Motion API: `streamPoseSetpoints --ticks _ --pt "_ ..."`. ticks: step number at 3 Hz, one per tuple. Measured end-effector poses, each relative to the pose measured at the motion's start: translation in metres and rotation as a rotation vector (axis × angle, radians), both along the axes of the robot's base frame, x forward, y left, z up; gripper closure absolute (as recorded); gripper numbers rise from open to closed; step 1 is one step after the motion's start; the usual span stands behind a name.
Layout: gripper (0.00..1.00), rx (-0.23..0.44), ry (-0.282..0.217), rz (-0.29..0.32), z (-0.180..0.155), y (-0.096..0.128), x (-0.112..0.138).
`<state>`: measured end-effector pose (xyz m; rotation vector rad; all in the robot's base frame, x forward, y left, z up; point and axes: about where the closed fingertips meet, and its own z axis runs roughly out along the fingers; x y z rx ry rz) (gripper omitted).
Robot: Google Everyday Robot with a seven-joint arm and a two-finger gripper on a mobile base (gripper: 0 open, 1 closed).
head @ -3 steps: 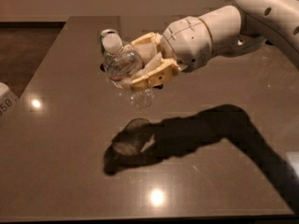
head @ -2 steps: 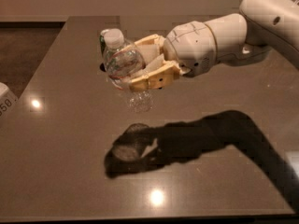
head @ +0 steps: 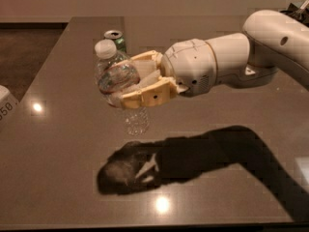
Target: Place water bottle upright
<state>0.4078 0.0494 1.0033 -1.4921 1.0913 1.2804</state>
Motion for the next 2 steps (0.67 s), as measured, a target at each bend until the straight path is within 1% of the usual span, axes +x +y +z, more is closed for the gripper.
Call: streamPoseSetpoints --ticks 2 --pt "1.00 0.017 0.063 -0.004 -0.019 0.025 -0.019"
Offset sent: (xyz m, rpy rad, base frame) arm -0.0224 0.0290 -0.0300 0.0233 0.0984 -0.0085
